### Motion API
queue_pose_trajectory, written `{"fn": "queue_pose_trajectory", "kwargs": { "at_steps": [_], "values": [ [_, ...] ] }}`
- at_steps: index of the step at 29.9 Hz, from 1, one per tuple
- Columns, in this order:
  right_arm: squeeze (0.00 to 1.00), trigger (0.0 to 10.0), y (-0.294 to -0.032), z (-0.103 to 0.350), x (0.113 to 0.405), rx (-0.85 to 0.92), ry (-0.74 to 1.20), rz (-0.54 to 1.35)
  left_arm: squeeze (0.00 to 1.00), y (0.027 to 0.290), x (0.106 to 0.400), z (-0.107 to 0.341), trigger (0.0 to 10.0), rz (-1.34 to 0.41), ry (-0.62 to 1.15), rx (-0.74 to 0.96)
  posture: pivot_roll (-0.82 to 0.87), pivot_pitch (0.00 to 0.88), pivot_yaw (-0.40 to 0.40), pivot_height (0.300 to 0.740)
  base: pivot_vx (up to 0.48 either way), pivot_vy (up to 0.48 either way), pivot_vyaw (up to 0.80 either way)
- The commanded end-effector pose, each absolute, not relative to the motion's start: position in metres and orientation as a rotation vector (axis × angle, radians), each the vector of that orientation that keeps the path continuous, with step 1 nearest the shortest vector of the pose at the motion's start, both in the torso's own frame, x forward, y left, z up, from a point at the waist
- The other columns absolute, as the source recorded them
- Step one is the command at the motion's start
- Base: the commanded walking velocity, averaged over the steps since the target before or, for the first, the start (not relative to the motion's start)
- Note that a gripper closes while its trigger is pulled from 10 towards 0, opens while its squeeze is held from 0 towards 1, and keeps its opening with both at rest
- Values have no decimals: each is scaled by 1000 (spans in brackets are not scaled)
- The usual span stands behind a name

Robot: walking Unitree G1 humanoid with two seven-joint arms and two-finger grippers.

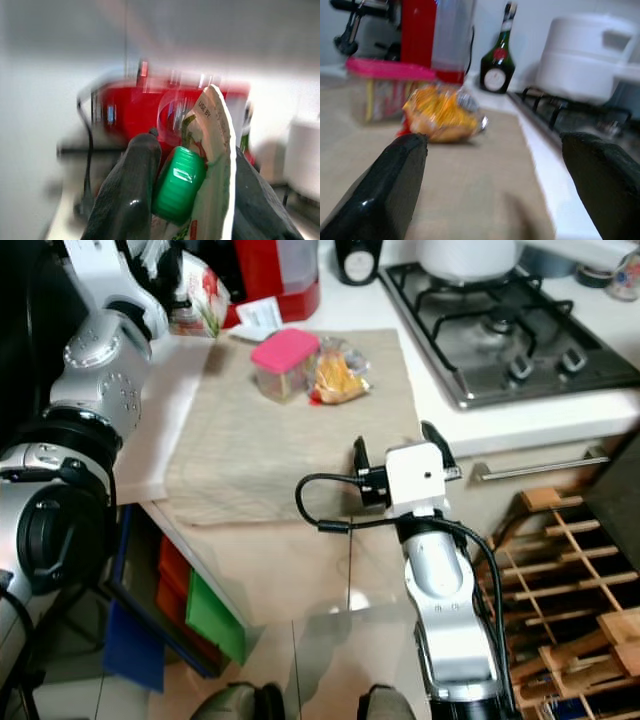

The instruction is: Restocking fridge

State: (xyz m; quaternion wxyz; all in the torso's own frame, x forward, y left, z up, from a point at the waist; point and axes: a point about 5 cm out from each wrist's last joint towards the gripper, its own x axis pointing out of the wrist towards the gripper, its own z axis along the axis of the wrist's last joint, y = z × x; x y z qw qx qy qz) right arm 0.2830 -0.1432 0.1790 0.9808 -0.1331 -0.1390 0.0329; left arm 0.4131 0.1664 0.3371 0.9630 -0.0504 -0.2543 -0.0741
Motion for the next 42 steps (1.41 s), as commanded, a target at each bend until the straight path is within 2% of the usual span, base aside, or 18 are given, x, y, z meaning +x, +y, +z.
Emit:
{"fn": "queue_pose_trajectory", "kwargs": {
  "at_steps": [1,2,5,10,16,22,42],
  "values": [
    [0,10000,-146,183,287,-256,-310,48,0,168,404,344,3961,-173,-586,-50,-115,0,112,740,0,0,0],
    [0,10000,-148,184,292,-259,-316,47,0,161,393,339,10000,-205,-628,8,-94,0,98,740,0,0,0],
    [0,10000,-149,185,294,-262,-325,50,0,158,384,332,10000,-206,-634,35,-80,0,88,740,0,0,0],
    [0,10000,-153,188,296,-260,-350,35,0,154,345,286,10000,-193,-566,-35,-38,0,45,740,0,0,0],
    [0,10000,-149,178,296,-235,-330,53,0,145,319,259,10000,-148,-497,-54,-9,0,9,740,0,0,0],
    [0,10000,-146,180,303,-210,-337,61,0,140,315,248,10000,-134,-416,-46,-10,0,23,740,0,0,0],
    [0,10000,-139,179,308,-195,-340,93,0,124,317,241,10000,-144,-345,-74,-45,0,33,740,-254,0,0]
  ]
}}
